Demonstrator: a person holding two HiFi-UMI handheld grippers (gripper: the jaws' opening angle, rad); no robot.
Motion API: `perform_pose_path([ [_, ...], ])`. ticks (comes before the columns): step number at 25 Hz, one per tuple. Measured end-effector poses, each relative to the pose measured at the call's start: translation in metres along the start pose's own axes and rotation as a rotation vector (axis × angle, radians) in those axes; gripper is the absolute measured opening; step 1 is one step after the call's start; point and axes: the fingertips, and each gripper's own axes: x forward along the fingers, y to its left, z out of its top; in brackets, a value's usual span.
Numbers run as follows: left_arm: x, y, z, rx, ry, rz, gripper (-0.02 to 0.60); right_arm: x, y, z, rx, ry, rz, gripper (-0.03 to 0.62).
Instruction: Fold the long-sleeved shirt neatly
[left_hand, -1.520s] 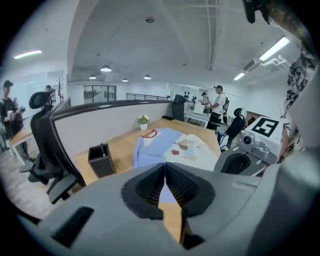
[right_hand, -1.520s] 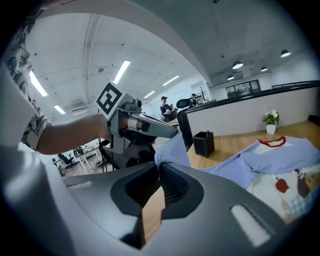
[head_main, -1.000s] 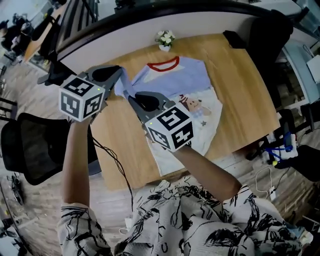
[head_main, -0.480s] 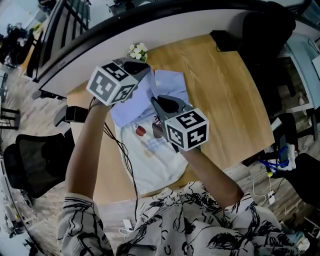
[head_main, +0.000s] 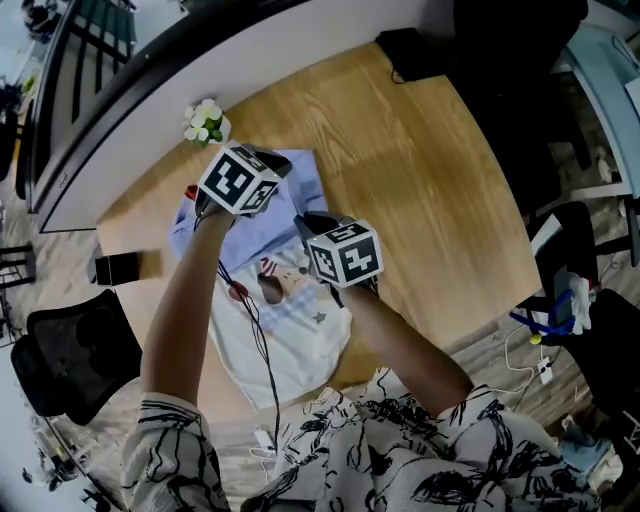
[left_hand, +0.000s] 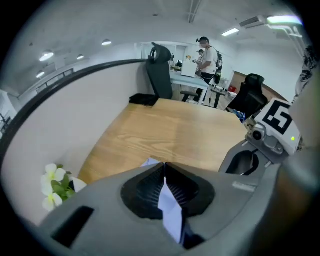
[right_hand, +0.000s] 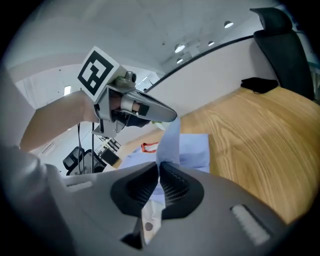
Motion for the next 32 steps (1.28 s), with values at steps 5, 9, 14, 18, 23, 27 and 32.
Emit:
perform_pose_path([
  [5, 0.06, -0.001, -0.009, -0.008, 0.073, -0.062, 0.018, 0.013, -0.046, -0.025, 0.083, 0.082, -0.049, 0.017],
  [9, 0.091, -0.004, -0.013, -0.023, 0.072, -0.081, 0.018, 0.017, -0.063, -0.042, 0.097, 0.153, -0.052, 0.02],
  [14, 0.113, -0.005, -0.015, -0.054, 0.056, -0.075, 0.023, 0.01, -0.082, -0.048, 0.128, 0.183, -0.037, 0.078],
  [18, 0.1, -0.004, 0.0, -0.165, -0.107, -0.096, 0.152, -0.01, -0.083, -0.042, 0.161, 0.17, 0.022, 0.195],
  [23, 0.02, -0.001, 0.011, -0.223, -0.411, -0.019, 0.257, -0.046, -0.077, -0.016, 0.077, 0.019, 0.045, 0.256],
  [27, -0.07, -0.024, -0.006, -0.228, -0.589, 0.122, 0.344, -0.084, -0.051, 0.009, -0.115, -0.151, 0.105, 0.29],
  [32, -0.174, -0.074, -0.06, -0.27, -0.745, 0.289, 0.383, -0.12, -0.012, -0.003, -0.307, -0.197, 0.119, 0.337],
])
